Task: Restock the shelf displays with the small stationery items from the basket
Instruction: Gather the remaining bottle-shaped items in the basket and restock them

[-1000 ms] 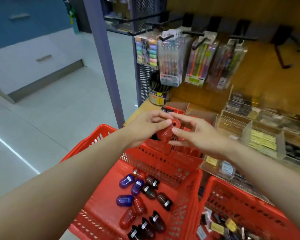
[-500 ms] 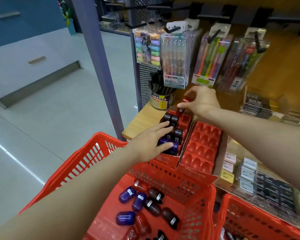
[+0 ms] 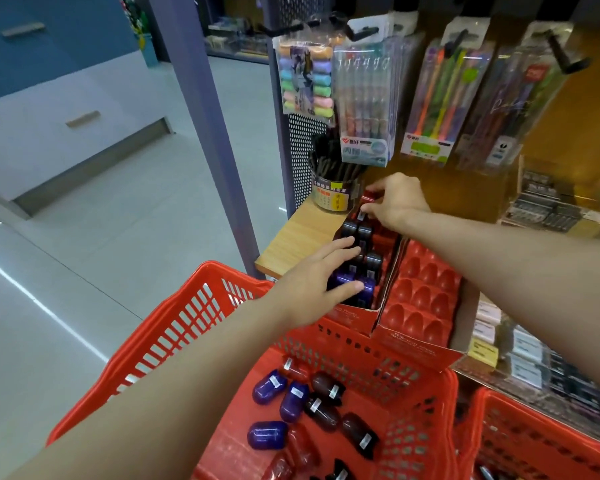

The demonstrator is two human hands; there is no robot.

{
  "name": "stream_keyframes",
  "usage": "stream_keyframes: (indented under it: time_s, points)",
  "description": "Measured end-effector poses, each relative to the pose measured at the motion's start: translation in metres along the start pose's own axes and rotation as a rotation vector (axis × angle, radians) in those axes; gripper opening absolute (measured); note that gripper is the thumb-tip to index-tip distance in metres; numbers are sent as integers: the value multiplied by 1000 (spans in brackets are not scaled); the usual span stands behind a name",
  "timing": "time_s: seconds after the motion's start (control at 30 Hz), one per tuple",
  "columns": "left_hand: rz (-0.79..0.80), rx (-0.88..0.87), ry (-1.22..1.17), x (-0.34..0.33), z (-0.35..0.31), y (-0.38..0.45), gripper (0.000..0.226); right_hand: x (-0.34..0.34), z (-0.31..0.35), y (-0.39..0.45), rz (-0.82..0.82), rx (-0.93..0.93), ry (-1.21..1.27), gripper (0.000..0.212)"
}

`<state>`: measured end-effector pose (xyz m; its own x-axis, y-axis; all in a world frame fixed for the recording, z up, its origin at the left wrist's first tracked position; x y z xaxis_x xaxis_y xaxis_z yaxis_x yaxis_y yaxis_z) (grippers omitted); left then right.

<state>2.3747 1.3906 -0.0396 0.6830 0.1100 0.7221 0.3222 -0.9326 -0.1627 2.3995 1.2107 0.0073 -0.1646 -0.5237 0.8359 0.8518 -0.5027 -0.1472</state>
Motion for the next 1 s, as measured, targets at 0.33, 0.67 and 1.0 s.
stream_keyframes:
  time_s: [0.33,0.67,1.0]
  points:
    - [6,11,-9,2,-3,0,59,-14,16,-6,144,171,-166,46]
    - [83,160,192,4,-18,-5,65,-20,22,-55,290,148,-263,82]
    - [-59,341,64,-44,14,-133,23,-93,2,-230,137,81,449,28]
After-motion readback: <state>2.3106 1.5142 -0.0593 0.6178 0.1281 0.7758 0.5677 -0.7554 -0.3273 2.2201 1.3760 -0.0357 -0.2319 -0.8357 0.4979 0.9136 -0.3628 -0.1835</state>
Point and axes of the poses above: each hand's wrist, its own y-axis towards the middle knuckle, its own x-axis out of the back of the hand, z = x × y, the point moved 10 cm from there along y, towards the middle knuckle, and after that the axes turned 14 degrees about z, right-handed, at the moved point
